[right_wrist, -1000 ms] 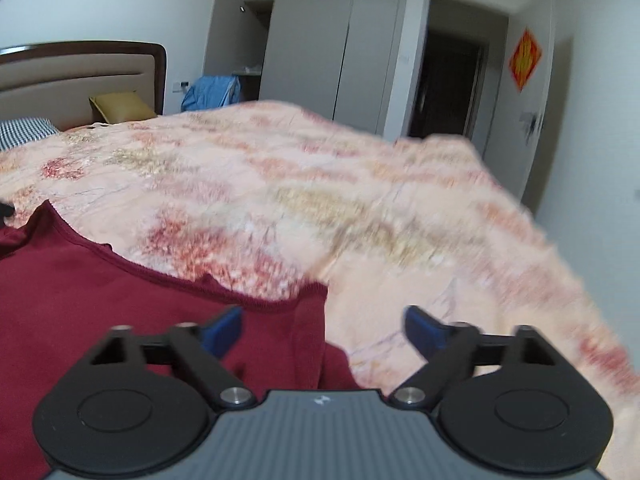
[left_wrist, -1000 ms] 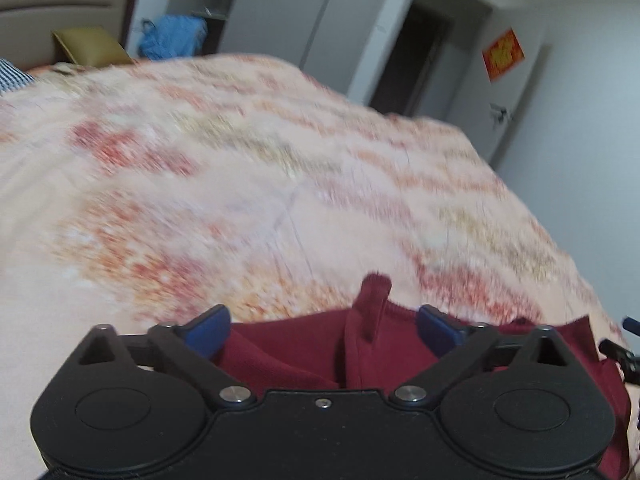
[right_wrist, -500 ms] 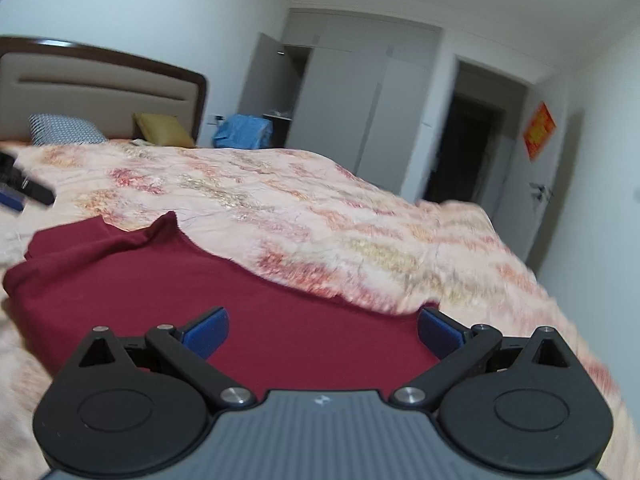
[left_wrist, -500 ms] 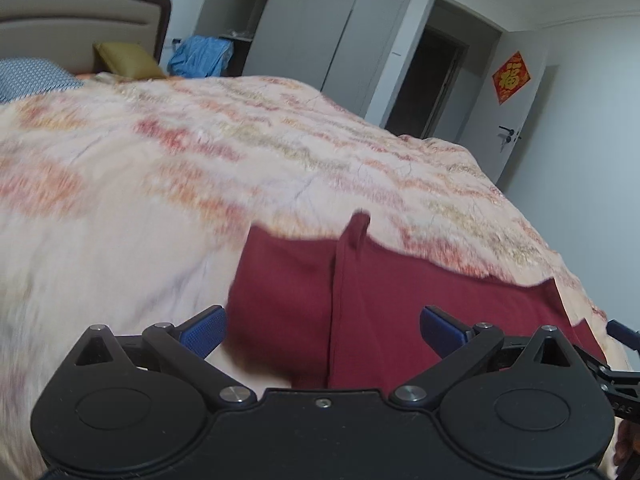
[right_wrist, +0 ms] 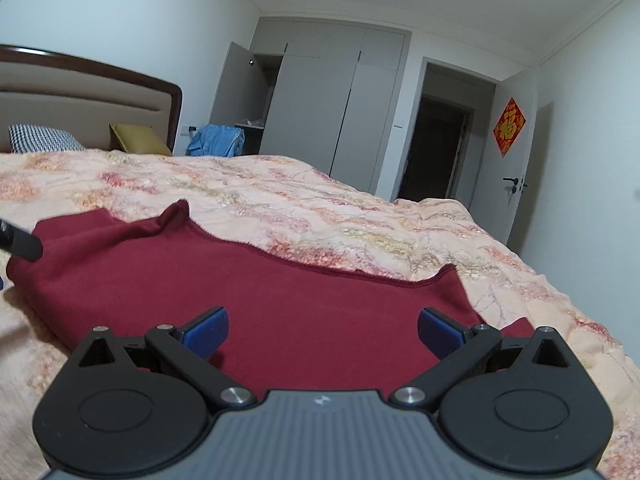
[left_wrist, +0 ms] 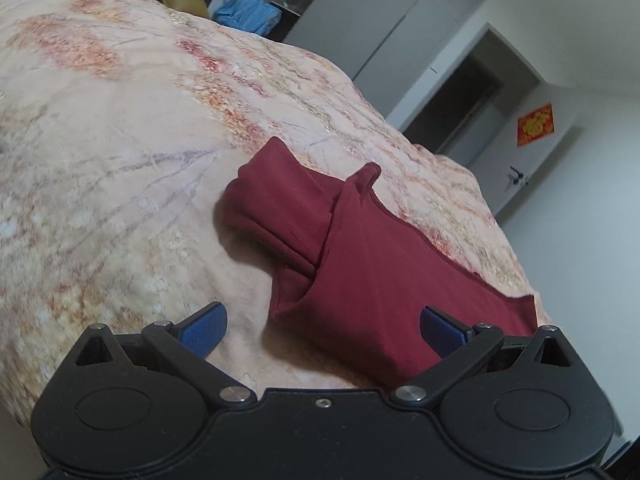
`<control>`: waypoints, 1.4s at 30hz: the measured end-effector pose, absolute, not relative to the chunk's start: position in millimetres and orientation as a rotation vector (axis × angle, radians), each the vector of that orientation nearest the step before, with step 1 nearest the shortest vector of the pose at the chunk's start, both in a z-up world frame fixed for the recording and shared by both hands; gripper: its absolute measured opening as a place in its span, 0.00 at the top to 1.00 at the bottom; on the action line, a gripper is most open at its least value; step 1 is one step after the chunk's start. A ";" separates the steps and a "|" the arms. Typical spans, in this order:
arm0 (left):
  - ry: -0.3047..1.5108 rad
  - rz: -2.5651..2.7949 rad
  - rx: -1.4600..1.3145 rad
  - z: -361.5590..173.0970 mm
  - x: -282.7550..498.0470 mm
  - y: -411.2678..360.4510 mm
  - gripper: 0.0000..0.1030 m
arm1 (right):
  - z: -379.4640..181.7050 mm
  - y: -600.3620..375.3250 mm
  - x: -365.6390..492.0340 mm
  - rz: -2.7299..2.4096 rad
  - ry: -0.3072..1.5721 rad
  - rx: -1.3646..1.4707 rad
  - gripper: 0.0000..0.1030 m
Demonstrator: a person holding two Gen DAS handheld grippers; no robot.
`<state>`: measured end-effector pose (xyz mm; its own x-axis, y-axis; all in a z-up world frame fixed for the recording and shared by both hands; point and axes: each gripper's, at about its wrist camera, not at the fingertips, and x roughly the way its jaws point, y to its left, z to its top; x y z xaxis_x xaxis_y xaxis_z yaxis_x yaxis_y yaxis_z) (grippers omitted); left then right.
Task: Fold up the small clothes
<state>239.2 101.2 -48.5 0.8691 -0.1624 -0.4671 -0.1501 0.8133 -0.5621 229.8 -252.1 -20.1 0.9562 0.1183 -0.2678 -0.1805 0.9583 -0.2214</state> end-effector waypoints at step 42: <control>0.566 0.007 -0.556 -46.0 252.6 73.6 0.01 | -61.6 -251.4 234.2 0.182 0.292 -0.206 0.00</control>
